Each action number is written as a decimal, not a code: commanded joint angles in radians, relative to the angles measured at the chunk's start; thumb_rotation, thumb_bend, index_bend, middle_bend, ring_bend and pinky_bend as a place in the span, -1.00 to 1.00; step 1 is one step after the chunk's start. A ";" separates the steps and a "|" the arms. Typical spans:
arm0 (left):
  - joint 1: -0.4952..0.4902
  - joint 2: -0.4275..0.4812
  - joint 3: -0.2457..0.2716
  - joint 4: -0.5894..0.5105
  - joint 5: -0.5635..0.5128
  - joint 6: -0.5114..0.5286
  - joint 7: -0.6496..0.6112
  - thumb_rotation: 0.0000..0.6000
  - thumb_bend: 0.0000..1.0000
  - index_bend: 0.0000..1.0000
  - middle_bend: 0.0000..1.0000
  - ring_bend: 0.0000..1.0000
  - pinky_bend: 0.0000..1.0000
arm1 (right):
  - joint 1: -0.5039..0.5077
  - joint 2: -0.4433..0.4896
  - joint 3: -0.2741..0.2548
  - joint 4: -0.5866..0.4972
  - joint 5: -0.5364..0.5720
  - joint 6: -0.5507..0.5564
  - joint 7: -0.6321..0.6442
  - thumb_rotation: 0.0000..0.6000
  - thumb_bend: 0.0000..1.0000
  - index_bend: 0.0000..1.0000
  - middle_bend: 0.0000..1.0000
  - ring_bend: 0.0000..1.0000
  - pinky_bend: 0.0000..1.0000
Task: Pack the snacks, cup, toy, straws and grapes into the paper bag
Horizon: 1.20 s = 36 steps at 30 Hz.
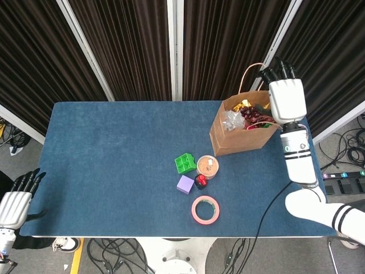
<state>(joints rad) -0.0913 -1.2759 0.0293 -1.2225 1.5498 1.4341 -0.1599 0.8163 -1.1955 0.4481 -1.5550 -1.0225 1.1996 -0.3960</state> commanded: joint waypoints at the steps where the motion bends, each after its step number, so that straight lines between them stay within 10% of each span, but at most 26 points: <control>1: 0.000 0.002 -0.001 -0.005 0.000 0.001 0.002 1.00 -0.88 -0.86 -0.92 -1.00 -0.77 | -0.004 0.014 0.048 -0.074 -0.046 0.068 0.052 1.00 -0.98 -0.39 -0.41 -0.82 -0.69; 9: -0.002 0.007 -0.002 -0.024 0.003 0.005 0.018 1.00 -0.88 -0.86 -0.92 -1.00 -0.77 | -0.018 0.063 0.066 -0.302 -0.115 0.116 0.069 1.00 -0.98 -0.35 -0.41 -0.76 -0.63; 20: 0.001 0.013 -0.007 -0.030 -0.003 0.011 0.018 1.00 -0.88 -0.86 -0.92 -1.00 -0.77 | -0.234 0.140 -0.319 -0.516 -0.399 0.119 -0.064 1.00 -0.88 -0.42 -0.47 -0.89 -0.82; 28: -0.003 0.012 -0.003 -0.034 0.017 0.025 0.019 1.00 -0.88 -0.86 -0.92 -1.00 -0.77 | -0.471 0.112 -0.542 -0.367 -0.558 0.259 -0.028 1.00 -0.88 -0.46 -0.57 -0.93 -0.90; 36: -0.008 0.011 -0.001 -0.051 0.040 0.042 0.024 1.00 -0.88 -0.86 -0.92 -1.00 -0.77 | -0.617 -0.021 -0.533 -0.024 -0.588 0.431 0.141 1.00 -0.88 -0.46 -0.57 -0.94 -0.93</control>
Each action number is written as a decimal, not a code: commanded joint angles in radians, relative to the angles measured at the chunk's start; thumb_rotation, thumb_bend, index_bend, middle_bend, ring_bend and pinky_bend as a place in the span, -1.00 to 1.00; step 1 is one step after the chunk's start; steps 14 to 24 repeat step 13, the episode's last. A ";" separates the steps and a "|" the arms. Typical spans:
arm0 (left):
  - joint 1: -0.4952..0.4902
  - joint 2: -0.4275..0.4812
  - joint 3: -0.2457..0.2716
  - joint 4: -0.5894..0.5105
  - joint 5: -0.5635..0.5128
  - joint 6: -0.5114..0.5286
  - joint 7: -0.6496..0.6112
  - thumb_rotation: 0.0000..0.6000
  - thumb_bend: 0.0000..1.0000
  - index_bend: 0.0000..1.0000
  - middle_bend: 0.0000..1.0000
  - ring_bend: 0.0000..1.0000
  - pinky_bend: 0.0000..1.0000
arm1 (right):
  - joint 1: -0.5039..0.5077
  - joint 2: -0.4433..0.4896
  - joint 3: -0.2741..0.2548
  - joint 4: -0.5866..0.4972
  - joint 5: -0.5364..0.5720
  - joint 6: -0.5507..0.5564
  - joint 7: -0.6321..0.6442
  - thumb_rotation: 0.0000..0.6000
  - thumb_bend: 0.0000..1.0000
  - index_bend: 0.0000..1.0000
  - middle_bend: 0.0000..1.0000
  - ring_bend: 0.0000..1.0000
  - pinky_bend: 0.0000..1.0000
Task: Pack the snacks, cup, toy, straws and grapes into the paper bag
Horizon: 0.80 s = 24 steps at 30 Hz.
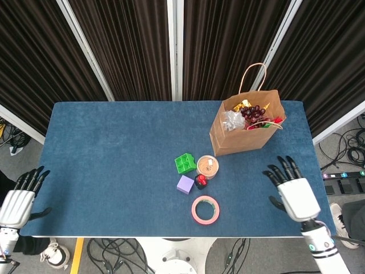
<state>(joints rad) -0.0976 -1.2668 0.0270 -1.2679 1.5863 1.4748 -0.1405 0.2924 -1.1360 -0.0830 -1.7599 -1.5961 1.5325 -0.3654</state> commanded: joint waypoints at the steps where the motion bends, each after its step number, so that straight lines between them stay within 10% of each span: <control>1: -0.002 0.003 0.003 -0.010 0.006 0.001 0.008 1.00 -0.88 -0.86 -0.92 -1.00 -0.77 | -0.102 -0.088 0.003 0.204 -0.005 0.103 0.127 1.00 -0.88 -0.47 -0.57 -0.94 -0.93; 24: -0.003 0.018 0.019 -0.033 0.011 -0.016 0.025 1.00 -0.88 -0.86 -0.92 -1.00 -0.77 | -0.128 -0.121 0.072 0.323 0.038 0.088 0.241 1.00 -0.88 -0.50 -0.57 -0.95 -0.94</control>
